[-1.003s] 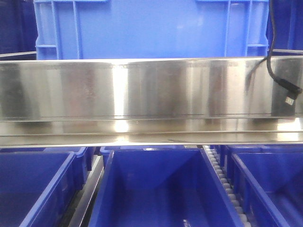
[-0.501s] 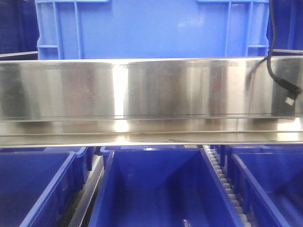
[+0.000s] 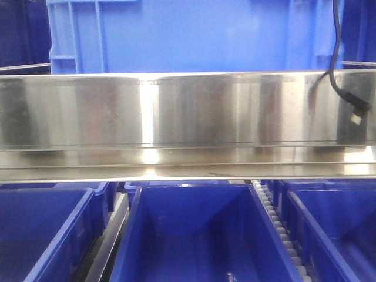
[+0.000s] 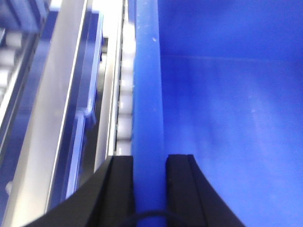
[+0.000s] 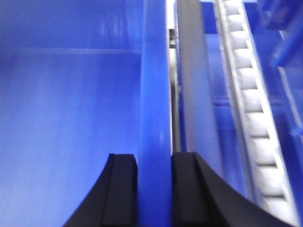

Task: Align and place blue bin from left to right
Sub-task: 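Lift the blue bin with both grippers off the shelf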

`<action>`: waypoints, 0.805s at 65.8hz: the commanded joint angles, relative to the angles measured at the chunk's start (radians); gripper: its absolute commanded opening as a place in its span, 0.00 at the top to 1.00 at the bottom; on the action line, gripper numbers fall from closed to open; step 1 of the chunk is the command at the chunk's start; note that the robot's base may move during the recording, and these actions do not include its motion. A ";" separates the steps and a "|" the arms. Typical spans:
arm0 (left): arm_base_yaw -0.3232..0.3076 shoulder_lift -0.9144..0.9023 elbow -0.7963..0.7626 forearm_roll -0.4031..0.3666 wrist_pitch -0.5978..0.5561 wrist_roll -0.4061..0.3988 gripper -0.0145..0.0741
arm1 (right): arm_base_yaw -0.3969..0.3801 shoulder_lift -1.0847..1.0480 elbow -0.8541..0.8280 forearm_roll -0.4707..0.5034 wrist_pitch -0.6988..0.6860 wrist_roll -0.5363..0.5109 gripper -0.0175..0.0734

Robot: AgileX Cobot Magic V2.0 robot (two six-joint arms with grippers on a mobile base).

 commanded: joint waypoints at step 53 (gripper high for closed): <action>-0.146 -0.167 -0.097 0.108 0.011 -0.058 0.96 | 0.137 -0.219 -0.005 -0.115 -0.025 0.095 0.89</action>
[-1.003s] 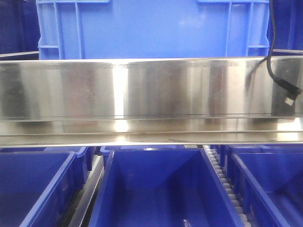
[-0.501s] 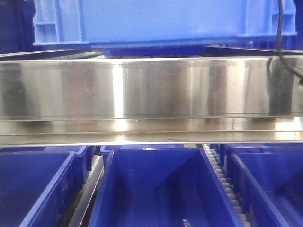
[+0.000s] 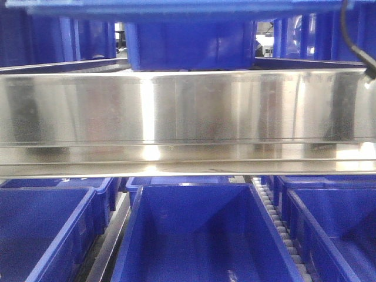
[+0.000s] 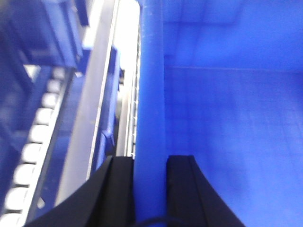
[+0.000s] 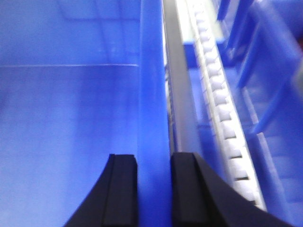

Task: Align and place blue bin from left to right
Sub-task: 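Lift the blue bin with both grippers off the shelf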

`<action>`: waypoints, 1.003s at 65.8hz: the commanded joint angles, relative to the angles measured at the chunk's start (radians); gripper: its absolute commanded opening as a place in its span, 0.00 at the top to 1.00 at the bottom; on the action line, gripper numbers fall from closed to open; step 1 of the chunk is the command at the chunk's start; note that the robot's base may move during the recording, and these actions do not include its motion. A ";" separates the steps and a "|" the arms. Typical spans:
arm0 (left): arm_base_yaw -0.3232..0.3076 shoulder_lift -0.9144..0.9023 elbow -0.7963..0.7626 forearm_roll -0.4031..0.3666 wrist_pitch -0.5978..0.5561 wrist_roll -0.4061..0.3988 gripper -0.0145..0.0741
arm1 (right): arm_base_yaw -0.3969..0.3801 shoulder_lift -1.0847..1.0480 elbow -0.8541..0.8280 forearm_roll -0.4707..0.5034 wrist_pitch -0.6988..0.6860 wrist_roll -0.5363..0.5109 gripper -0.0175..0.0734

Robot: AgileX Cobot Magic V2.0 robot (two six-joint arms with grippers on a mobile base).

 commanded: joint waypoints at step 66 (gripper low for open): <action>-0.161 -0.408 0.674 -0.035 -0.388 -0.214 0.96 | 0.128 -0.358 0.504 -0.066 -0.282 0.141 0.89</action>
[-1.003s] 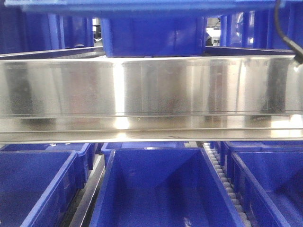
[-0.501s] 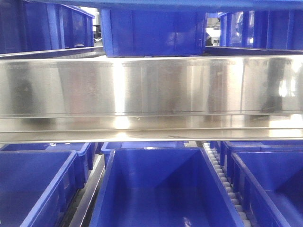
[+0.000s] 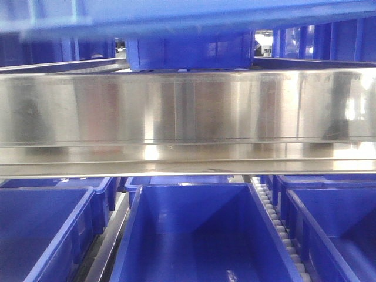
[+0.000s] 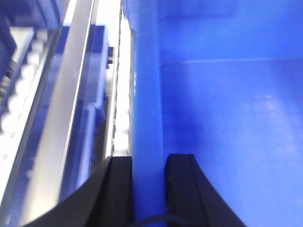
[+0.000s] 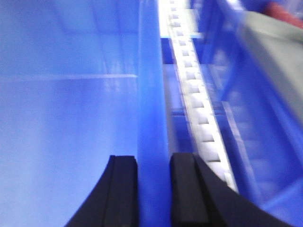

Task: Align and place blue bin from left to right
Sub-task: 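Lift the blue bin with both grippers off the shelf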

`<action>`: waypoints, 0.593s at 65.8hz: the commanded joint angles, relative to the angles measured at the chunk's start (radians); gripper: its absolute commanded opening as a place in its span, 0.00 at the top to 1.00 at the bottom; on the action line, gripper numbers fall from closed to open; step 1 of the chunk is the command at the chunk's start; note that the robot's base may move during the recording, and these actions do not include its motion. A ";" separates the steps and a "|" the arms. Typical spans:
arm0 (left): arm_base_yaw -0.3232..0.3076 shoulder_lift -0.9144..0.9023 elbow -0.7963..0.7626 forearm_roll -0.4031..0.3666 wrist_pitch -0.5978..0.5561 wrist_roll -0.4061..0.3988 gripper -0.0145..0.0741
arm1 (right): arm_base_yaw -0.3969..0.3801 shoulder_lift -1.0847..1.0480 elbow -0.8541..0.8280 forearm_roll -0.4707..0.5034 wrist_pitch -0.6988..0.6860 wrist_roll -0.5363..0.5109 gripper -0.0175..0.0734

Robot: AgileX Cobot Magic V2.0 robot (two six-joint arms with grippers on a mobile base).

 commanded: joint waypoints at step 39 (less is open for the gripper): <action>-0.224 -0.287 0.274 0.240 -0.049 -0.239 0.96 | 0.271 -0.273 0.335 -0.187 -0.178 0.316 0.89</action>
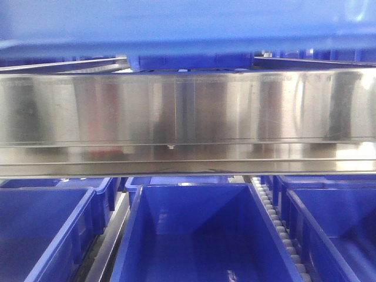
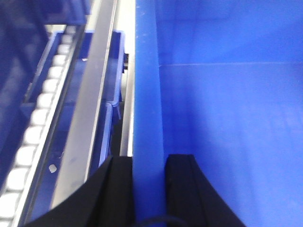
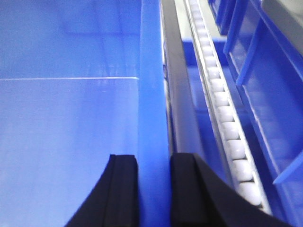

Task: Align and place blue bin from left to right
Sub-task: 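Lift the blue bin with both grippers off the shelf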

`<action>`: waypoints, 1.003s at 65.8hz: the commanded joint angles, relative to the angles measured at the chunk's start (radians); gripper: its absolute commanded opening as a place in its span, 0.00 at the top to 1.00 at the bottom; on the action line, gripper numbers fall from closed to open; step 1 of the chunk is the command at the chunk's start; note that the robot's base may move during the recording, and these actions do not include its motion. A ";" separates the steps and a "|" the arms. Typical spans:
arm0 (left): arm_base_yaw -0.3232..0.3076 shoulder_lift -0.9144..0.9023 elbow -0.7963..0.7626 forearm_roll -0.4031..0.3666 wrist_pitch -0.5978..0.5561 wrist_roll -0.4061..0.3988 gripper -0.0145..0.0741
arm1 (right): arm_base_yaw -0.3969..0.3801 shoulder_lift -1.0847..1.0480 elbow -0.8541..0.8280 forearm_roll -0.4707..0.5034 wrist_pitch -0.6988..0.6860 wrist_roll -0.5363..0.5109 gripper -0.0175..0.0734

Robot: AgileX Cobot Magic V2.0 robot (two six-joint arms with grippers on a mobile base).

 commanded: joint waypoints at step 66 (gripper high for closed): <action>-0.125 -0.132 0.100 0.061 -0.070 -0.112 0.96 | 0.204 -0.080 0.082 -0.179 -0.028 0.196 0.89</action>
